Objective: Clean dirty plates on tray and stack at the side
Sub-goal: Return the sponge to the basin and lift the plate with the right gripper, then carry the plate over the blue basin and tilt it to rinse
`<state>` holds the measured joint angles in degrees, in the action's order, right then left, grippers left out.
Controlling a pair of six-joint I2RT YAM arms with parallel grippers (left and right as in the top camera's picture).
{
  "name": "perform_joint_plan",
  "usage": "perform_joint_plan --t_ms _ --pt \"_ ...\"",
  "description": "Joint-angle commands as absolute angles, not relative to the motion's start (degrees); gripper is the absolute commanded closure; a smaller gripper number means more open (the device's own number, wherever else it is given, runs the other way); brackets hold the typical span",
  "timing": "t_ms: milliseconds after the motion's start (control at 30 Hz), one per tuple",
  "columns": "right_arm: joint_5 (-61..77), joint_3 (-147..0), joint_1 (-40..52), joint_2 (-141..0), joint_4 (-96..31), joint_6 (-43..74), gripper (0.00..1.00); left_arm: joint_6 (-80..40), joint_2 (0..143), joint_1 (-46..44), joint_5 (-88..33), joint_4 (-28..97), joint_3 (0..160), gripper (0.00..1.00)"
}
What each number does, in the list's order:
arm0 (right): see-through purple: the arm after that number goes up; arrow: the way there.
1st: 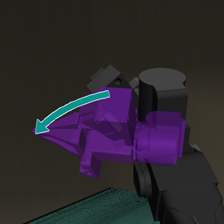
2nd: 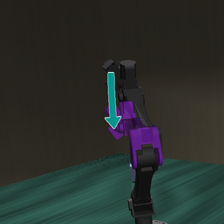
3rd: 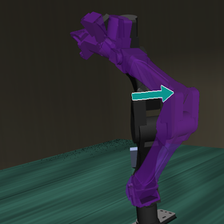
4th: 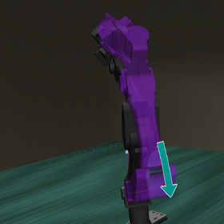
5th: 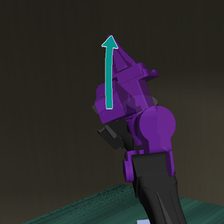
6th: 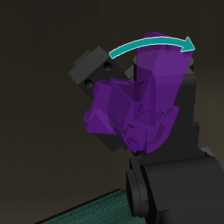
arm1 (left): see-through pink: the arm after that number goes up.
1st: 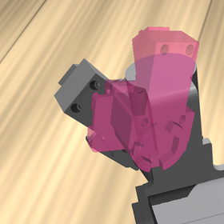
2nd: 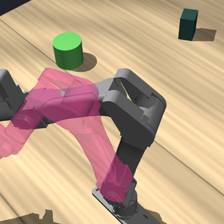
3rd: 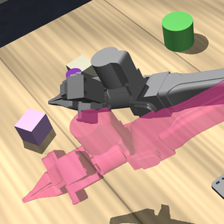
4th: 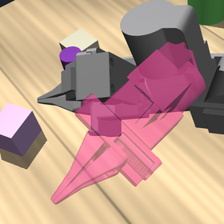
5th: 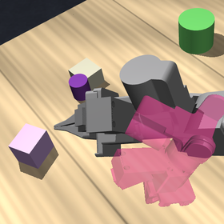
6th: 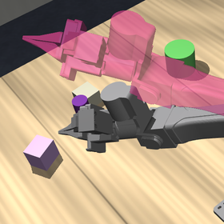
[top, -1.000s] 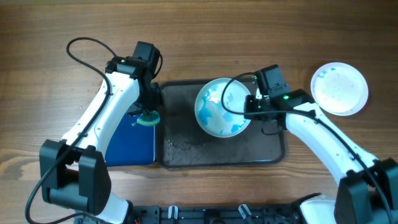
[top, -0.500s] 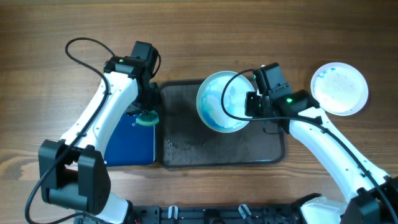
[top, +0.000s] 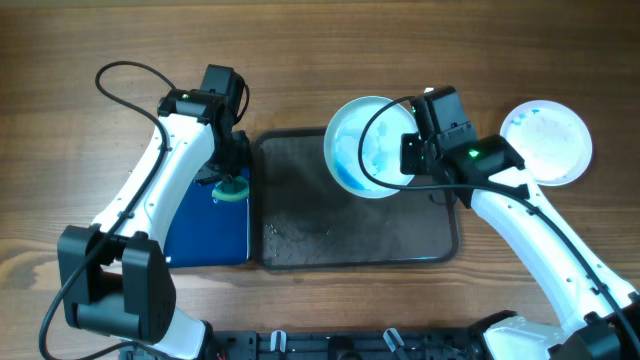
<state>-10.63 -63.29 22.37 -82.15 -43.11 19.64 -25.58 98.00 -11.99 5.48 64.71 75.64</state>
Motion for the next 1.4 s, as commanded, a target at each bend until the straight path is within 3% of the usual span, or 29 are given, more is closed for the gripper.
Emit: perform_joint_plan --t_ms 0,733,1000,1167,1367 --pt "-18.3 -66.0 22.5 -80.9 -44.2 15.2 0.96 -24.4 96.5 -11.7 4.8 64.4 76.6 0.96" --pt "-23.4 -67.4 22.6 -80.8 -44.3 10.5 0.96 -24.4 96.5 -11.7 4.8 64.4 76.6 0.96" --pt "-6.1 -67.6 22.7 -80.8 -47.9 16.7 0.95 -24.8 96.5 -6.8 8.6 63.7 76.6 0.96" --pt "7.4 -68.6 22.7 -81.2 -47.2 18.0 0.95 -24.6 96.3 2.0 1.9 63.7 76.6 0.96" --pt "13.9 -74.1 24.1 -84.2 -48.0 17.9 0.95 -22.5 94.7 11.0 -6.3 62.7 76.6 0.96"
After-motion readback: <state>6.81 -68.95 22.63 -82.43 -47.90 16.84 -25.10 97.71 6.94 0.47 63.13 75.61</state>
